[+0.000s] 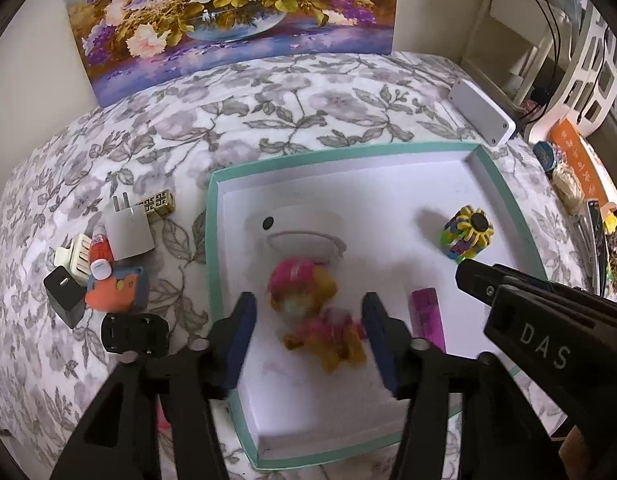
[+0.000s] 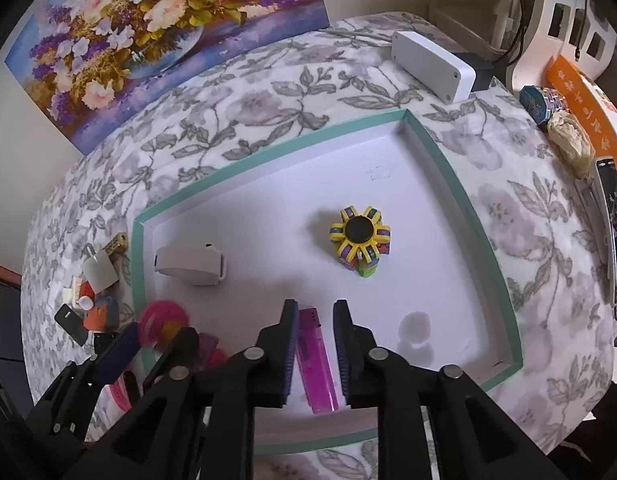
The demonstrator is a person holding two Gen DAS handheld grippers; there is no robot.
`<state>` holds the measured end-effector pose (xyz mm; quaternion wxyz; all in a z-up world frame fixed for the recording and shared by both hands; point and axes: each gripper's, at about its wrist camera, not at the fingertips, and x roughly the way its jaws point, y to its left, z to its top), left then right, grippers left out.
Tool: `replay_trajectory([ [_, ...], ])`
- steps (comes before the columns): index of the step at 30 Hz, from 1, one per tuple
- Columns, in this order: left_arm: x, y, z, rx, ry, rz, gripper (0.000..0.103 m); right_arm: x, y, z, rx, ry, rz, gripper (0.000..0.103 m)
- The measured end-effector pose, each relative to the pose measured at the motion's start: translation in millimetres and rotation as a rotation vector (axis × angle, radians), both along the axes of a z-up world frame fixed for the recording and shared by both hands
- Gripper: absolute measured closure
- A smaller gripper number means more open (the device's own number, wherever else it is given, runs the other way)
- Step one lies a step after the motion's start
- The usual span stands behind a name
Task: Organize rigid objects
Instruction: 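Carry the figure and lighter into the tray and open both tools, then move both tools back to the pile and lower the right tool onto the pink watch band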
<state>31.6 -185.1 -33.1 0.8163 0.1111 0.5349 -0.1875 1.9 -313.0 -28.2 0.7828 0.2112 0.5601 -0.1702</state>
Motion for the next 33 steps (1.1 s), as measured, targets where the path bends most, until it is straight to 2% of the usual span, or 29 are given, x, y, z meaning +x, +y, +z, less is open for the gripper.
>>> replay_trajectory([
  [1, 1, 1, 1, -0.001, -0.003, 0.005, 0.044, 0, 0, 2, -0.009, -0.005, -0.002, 0.071],
  [3, 2, 4, 4, 0.0, -0.009, 0.016, 0.044, 0, 1, 6, -0.027, -0.019, -0.004, 0.057],
  [5, 5, 9, 5, -0.001, -0.011, 0.035, 0.043, 0, 2, 11, -0.045, -0.035, -0.005, 0.05],
  [7, 9, 14, 6, -0.007, -0.006, 0.059, 0.042, 0, 2, 14, -0.054, -0.049, -0.004, 0.046],
  [10, 14, 23, 8, -0.013, -0.006, 0.094, 0.023, 1, 4, 16, -0.06, -0.058, -0.001, 0.043],
  [15, 22, 43, 13, -0.002, -0.025, 0.159, 0.022, 3, 9, 18, -0.067, -0.069, 0.013, 0.032],
  [17, 27, 51, 13, -0.005, -0.018, 0.189, 0.016, 3, 11, 19, -0.082, -0.071, 0.02, 0.027],
  [23, 42, 85, 10, 0.003, -0.007, 0.311, 0.015, 4, 14, 20, -0.104, -0.08, 0.021, 0.015],
  [26, 47, 102, 10, 0.005, -0.018, 0.371, 0.005, 5, 15, 21, -0.12, -0.086, 0.028, 0.003],
  [27, 49, 108, 11, 0.002, -0.021, 0.389, 0.005, 5, 17, 22, -0.129, -0.091, 0.031, 0.0],
  [33, 55, 143, 16, -0.015, -0.015, 0.479, 0.005, 7, 26, 23, -0.145, -0.096, 0.059, 0.0],
])
